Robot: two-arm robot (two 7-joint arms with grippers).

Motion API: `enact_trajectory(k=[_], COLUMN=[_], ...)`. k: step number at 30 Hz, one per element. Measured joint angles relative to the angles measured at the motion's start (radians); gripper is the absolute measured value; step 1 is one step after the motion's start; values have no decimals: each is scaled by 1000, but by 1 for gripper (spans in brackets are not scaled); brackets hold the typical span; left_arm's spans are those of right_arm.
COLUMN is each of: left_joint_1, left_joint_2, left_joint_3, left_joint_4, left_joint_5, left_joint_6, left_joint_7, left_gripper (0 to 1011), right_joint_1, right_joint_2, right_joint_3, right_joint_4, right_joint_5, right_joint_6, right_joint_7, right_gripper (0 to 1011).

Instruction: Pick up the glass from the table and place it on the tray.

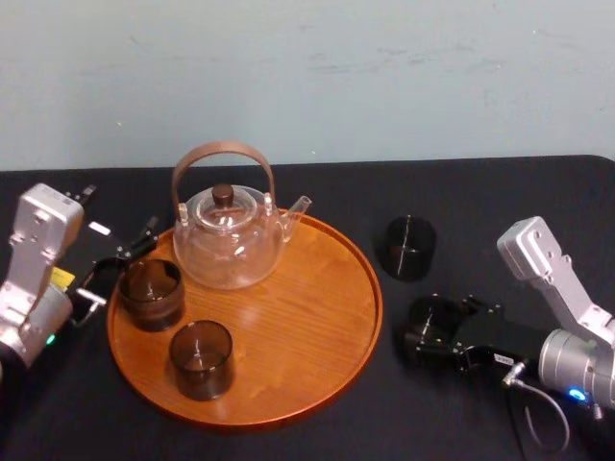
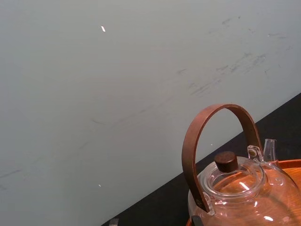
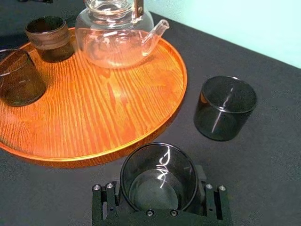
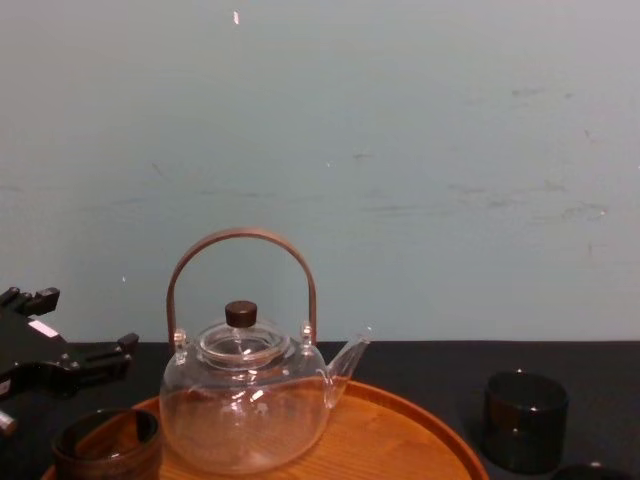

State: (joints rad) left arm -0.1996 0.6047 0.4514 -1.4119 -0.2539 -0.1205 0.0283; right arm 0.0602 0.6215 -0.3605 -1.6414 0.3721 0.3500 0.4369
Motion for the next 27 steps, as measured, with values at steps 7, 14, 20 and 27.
enact_trajectory(k=[7, 14, 20, 27], left_joint_1=[0, 0, 0, 0], left_joint_2=[0, 0, 0, 0], left_joint_3=[0, 0, 0, 0], left_joint_4=[0, 0, 0, 0], left_joint_5=[0, 0, 0, 0], left_joint_6=[0, 0, 0, 0], left_joint_7=[0, 0, 0, 0], left_gripper=[1001, 1001, 1001, 1001], right_joint_1=[5, 27, 57, 117], right_joint_2=[10, 27, 38, 30], right_joint_3=[15, 18, 4, -38], right_joint_4=[-13, -32, -40, -17], right_joint_5=[17, 30, 33, 22], right_joint_6=[-5, 11, 14, 6], right_joint_7=[2, 12, 28, 55], right_gripper=[904, 905, 905, 904])
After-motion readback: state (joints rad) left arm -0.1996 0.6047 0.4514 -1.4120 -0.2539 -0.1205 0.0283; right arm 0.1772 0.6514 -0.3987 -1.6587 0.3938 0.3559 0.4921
